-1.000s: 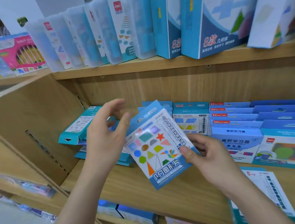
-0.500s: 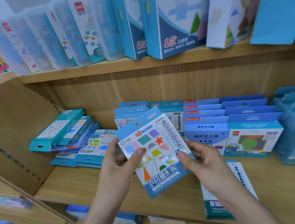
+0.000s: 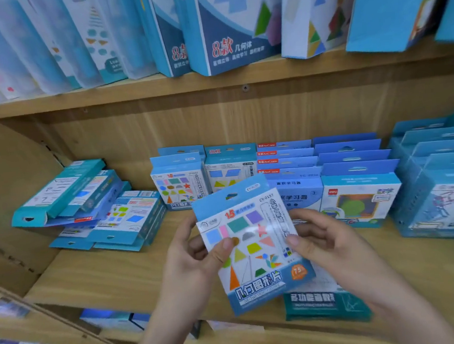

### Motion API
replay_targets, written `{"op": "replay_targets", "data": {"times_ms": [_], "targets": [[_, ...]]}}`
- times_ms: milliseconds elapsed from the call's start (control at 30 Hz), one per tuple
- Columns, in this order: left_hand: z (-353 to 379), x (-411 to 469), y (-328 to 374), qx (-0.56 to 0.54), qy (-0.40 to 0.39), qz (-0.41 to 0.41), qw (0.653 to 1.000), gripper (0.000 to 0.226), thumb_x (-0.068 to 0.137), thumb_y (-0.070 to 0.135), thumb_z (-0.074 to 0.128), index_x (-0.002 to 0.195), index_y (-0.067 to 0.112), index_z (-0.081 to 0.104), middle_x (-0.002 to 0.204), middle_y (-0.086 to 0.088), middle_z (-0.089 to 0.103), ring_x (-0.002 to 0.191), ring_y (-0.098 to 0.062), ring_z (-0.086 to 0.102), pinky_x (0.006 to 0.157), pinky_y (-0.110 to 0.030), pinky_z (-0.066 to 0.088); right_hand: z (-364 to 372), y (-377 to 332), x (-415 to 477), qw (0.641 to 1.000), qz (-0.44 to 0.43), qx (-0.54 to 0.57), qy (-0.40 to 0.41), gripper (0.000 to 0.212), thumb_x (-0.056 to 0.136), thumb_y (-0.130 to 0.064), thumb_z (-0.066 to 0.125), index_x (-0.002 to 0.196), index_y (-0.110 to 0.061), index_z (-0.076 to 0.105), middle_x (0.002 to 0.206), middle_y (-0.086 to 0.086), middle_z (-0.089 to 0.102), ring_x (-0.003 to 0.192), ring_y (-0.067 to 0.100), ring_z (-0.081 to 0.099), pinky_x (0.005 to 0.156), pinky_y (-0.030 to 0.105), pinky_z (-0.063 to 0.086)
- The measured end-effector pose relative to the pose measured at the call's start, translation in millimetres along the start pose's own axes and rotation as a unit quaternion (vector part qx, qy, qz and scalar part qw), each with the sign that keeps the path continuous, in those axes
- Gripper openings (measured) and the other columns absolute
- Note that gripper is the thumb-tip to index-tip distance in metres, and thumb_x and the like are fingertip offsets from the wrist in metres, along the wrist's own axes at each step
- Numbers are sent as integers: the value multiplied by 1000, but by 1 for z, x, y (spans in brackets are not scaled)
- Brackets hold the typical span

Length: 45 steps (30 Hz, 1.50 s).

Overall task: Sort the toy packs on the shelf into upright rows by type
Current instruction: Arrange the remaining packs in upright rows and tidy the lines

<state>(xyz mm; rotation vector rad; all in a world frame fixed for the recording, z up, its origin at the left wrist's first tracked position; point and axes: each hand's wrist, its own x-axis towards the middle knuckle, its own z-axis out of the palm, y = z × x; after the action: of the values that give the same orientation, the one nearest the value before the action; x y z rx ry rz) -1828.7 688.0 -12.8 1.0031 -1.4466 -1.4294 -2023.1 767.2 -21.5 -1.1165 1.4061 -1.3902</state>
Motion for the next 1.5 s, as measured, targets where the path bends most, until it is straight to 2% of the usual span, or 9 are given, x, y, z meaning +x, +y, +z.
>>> {"op": "replay_targets", "data": {"times_ms": [167, 333, 633, 833, 1000, 1067, 1233, 1367, 1500], "targets": [[18, -8, -6, 4, -55, -13, 998, 61, 64, 19, 77, 120, 20, 52, 95, -8, 75, 88, -28, 71, 78, -44, 58, -9, 2, -6, 1000, 7, 24, 6, 50, 71, -31, 68, 119, -30, 56, 102, -3, 73, 94, 16, 70, 82, 34, 56], [20, -11, -5, -18, -42, -25, 999, 73, 66, 22, 80, 130, 18, 46, 94, -9, 75, 90, -26, 71, 78, -45, 57, -8, 3, -8, 998, 9, 52, 21, 43, 71, -29, 64, 114, -27, 59, 94, -1, 75, 87, 16, 72, 71, 25, 58], [-6, -12, -8, -15, 13, -15, 1000, 42, 73, 21, 67, 115, 21, 60, 92, -11, 74, 89, -25, 70, 78, -38, 56, 13, 11, 4, 998, -6, 47, 51, 28, 83, -18, 63, 110, -22, 59, 91, -2, 75, 84, 13, 71, 67, 18, 54], [-53, -5, -7, 67, 78, 25, 994, 27, 81, -4, 65, 103, 13, 68, 92, -4, 74, 82, -17, 69, 64, -19, 53, 27, 11, 17, 997, -2, 20, 74, 26, 84, -17, 63, 108, -24, 56, 89, -6, 75, 82, 13, 71, 78, 38, 54], [-94, 13, -9, 230, 105, 65, 965, 43, 80, -14, 59, 92, 25, 71, 88, 7, 73, 82, -3, 66, 69, -12, 50, 44, 9, 31, 996, -21, 6, 91, 26, 85, -16, 63, 108, -24, 55, 89, -11, 75, 80, 8, 71, 66, 22, 55], [-111, 24, -11, 312, 111, 70, 941, 50, 79, -13, 56, 94, 32, 69, 94, 15, 69, 81, 0, 63, 66, -7, 46, 55, 8, 37, 995, -25, -5, 94, 24, 85, -17, 63, 105, -27, 54, 87, -12, 74, 78, 5, 70, 65, 21, 53], [-150, 52, -18, 466, 75, 79, 878, 54, 76, -8, 56, 110, 33, 64, 118, 17, 61, 113, -8, 55, 91, -20, 44, 88, 10, 62, 993, -27, -38, 105, 28, 88, -15, 62, 99, -37, 49, 92, -12, 72, 81, 0, 68, 70, 28, 55], [-160, 74, -17, 464, 12, 100, 880, 52, 82, 6, 62, 128, 30, 54, 132, 15, 52, 125, -7, 46, 101, -19, 38, 116, 15, 97, 989, -25, -91, 113, 36, 90, -15, 60, 98, -46, 44, 102, -12, 68, 89, -3, 66, 79, 33, 55], [-154, 105, -14, 458, -19, 98, 883, 72, 84, 29, 66, 146, 25, 29, 146, 10, 41, 134, -9, 35, 107, -24, 32, 142, 25, 134, 983, -32, -137, 117, 35, 92, -20, 59, 109, -43, 39, 106, -13, 67, 96, 0, 63, 77, 30, 55]]}}
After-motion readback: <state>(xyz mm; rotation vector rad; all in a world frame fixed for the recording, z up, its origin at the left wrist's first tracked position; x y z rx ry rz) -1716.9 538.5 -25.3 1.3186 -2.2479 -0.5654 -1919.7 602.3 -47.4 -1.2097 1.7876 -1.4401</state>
